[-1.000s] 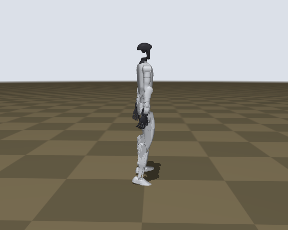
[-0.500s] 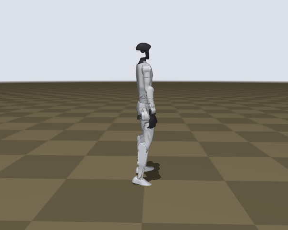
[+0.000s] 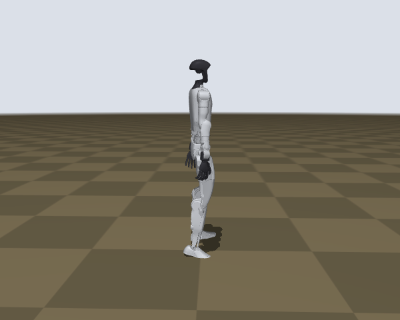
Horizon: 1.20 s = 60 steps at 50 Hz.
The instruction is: Upper body actions
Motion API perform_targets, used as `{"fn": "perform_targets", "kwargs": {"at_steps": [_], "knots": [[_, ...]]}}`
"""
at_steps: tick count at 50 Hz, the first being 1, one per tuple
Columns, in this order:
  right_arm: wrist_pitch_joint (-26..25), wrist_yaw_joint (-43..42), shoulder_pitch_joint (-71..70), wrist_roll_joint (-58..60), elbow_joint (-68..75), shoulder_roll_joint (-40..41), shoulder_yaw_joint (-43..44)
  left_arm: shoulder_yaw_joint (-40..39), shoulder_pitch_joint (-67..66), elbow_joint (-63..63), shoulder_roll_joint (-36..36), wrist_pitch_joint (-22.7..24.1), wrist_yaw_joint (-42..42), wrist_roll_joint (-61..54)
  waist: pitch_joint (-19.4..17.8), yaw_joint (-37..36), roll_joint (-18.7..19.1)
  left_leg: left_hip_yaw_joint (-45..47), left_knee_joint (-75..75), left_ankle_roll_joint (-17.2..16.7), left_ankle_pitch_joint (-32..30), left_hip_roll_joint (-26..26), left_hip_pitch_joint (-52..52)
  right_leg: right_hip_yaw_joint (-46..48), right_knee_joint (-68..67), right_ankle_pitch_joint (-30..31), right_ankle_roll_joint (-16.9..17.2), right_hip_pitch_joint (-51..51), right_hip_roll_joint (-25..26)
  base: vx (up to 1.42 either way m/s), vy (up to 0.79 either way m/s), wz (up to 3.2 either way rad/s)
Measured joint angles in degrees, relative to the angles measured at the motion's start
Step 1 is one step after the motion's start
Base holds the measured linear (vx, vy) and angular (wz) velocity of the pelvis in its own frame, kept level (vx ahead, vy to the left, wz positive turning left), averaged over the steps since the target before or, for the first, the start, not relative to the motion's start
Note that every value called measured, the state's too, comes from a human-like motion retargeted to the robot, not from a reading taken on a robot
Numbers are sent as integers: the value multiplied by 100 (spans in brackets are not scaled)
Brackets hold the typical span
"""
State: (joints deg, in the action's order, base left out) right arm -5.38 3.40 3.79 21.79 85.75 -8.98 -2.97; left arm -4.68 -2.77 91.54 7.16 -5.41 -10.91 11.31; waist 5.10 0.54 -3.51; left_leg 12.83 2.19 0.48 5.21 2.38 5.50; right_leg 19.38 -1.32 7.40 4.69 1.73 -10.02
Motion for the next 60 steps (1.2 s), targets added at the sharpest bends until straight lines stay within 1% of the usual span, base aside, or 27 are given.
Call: {"fn": "perform_targets", "kwargs": {"at_steps": [5, 7, 8, 10, 12, 17, 20, 23, 27, 29, 30, 32, 33, 35, 37, 38, 39, 40, 42, 43, 45, 47, 50, 54, 55, 57, 60], "knots": [[258, -961, -77, -345, -1997, -42, -171, 29, 89, -54, 13, -2, 23, 112, -128, -314, -35, 396, 26, 75, -12, -28, -53, -409, -32, 59, -39, -47, 53, -1, 1, -74], [446, -1471, -235, -576, -3202, -174, -277, 26, 83, -75, 8, 12, 42, 148, -101, -383, -25, 550, 19, 99, -11, -48, -56, -566, -48, 85, -50, -106, 79, 1, 2, -64], [542, -1678, -311, -683, -3762, -241, -310, 29, 79, -81, 9, 16, 44, 166, -74, -356, -15, 554, 6, 96, -3, -54, -70, -572, -55, 88, -52, -125, 88, 0, 0, 0], [774, -2057, -514, -846, -4888, -413, -302, 66, 77, -92, 17, 27, 51, 195, 30, 43, 19, 181, -37, -33, 53, -88, -137, -219, -72, 43, -25, -105, 41, -2, 0, 119], [993, -2432, -755, -910, -6066, -629, -269, 63, 81, -96, 23, 38, 43, 168, 110, 287, 37, -10, -53, -63, 75, -76, -133, -25, -76, 18, -8, -97, 16, -2, -1, 87], [1470, -3318, -1408, -1024, -8975, -1295, 188, 21, 131, -105, 6, 22, 30, 52, 231, 336, 1, -58, -39, -62, 69, -59, -41, 23, -63, 6, 10, -124, -3, -1, -2, 17], [2016, -3933, -1832, -873, -10625, -1743, 770, 35, 143, -146, 9, 36, 58, 60, 325, 323, -74, -121, -30, -67, 66, -30, 32, 84, -50, -11, 25, -141, -33, 1, -5, 24], [2356, -5184, -2408, 114, -11604, -2076, 1279, 54, 104, -138, 3, 74, 70, 32, 481, 315, -135, -152, -32, -73, 65, -14, 110, 104, -45, -27, 35, -192, -49, 0, -1, 7], [2384, -7228, -3241, 1168, -11919, -2508, 1451, -32, 85, -34, -8, 51, 86, 12, 621, 351, -161, -140, -44, -72, 69, -17, 147, 75, -46, -33, 39, -245, -44, 0, 0, 0], [2457, -7509, -3618, 1479, -11672, -2649, 1392, -70, 83, 8, -15, 43, 96, 6, 651, 365, -163, -129, -46, -72, 75, -25, 147, 56, -52, -35, 39, -260, -37, 0, 0, 0], [2428, -7473, -3799, 1540, -11470, -2678, 1306, -82, 78, 24, -17, 40, 100, 1, 663, 369, -165, -122, -46, -73, 78, -29, 144, 46, -55, -36, 38, -266, -33, 0, 0, 0], [1962, -6643, -4122, 1123, -10892, -2553, 943, -82, 54, 39, -19, 46, 106, 1, 690, 375, -164, -112, -51, -73, 83, -35, 129, 30, -61, -37, 37, -268, -25, 0, 0, 0], [1615, -5945, -4257, 777, -10607, -2436, 762, -82, 39, 40, -17, 50, 104, 9, 703, 387, -161, -115, -55, -75, 86, -37, 117, 30, -66, -39, 36, -268, -23, 0, 0, 0], [844, -4037, -4462, 43, -10175, -2182, 546, -103, 24, 33, -10, 57, 104, 40, 714, 420, -154, -129, -61, -80, 92, -40, 101, 39, -76, -42, 36, -271, -24, 0, 0, 0], [361, -2217, -4494, -536, -9993, -2113, 564, -123, 22, 23, -4, 63, 122, 59, 705, 422, -159, -129, -62, -81, 91, -42, 94, 40, -77, -41, 35, -267, -24, 0, 0, 0], [-41, -1238, -4477, -949, -9930, -2076, 563, -141, 29, 19, 8, 66, 137, 60, 688, 407, -174, -114, -57, -78, 86, -44, 96, 29, -78, -39, 33, -265, -23, 0, 0, 0], [-214, -901, -4434, -1221, -9917, -2050, 574, -155, 29, 13, 11, 69, 149, 49, 674, 401, -182, -110, -56, -78, 83, -45, 95, 30, -76, -38, 32, -260, -23, 0, 0, 0], [-271, -885, -4377, -1422, -9929, -2029, 591, -167, 24, 5, 11, 73, 160, 33, 662, 400, -186, -111, -58, -79, 80, -46, 91, 37, -73, -38, 32, -254, -24, 0, 0, 0], [249, -1641, -4214, -1465, -10111, -2049, 680, -188, 35, 7, 22, 73, 158, -13, 644, 404, -194, -113, -60, -78, 75, -46, 103, 42, -73, -39, 30, -261, -24, 0, 0, 0], [610, -2201, -4109, -1329, -10229, -2063, 745, -197, 35, 11, 19, 74, 158, -39, 637, 407, -190, -113, -61, -78, 72, -48, 108, 40, -72, -39, 30, -265, -22, 0, 0, 0], [1436, -3513, -3808, -747, -10551, -2083, 926, -212, 41, 25, 16, 68, 161, -83, 612, 412, -171, -105, -62, -78, 70, -56, 118, 31, -72, -39, 29, -277, -16, 0, 0, 0], [1990, -4708, -3405, -119, -10905, -2137, 1143, -226, 44, 22, 15, 62, 160, -79, 585, 425, -155, -102, -59, -80, 69, -63, 131, 26, -72, -40, 32, -286, -13, 0, 0, 0], [2822, -6157, -2629, 631, -11399, -2218, 1498, -220, 36, 7, 8, 75, 159, -56, 552, 449, -138, -110, -57, -84, 66, -74, 156, 36, -67, -46, 37, -293, -8, 0, 0, 0], [3997, -7731, -1452, 1795, -11445, -2019, 1413, -160, -10, 20, 17, 74, 147, -51, 545, 489, -111, -104, -54, -91, 65, -86, 178, 34, -58, -52, 40, -300, -1, 0, 0, 0], [4196, -8048, -1169, 2077, -11330, -1939, 1310, -147, -21, 29, 19, 69, 151, -46, 543, 501, -104, -99, -52, -92, 66, -89, 180, 33, -55, -53, 38, -299, 2, 0, 0, 0], [4273, -8354, -675, 2446, -10830, -1781, 1024, -125, -35, 47, 20, 60, 156, -45, 516, 538, -82, -91, -52, -94, 67, -95, 158, 38, -47, -55, 34, -273, 13, 0, 0, 0], [4280, -8343, -87, 2841, -9734, -1541, 609, -89, -41, 47, 15, 48, 147, -48, 437, 586, -44, -73, -56, -93, 68, -110, 90, 34, -39, -57, 29, -208, 38, 0, 0, 0]]}}
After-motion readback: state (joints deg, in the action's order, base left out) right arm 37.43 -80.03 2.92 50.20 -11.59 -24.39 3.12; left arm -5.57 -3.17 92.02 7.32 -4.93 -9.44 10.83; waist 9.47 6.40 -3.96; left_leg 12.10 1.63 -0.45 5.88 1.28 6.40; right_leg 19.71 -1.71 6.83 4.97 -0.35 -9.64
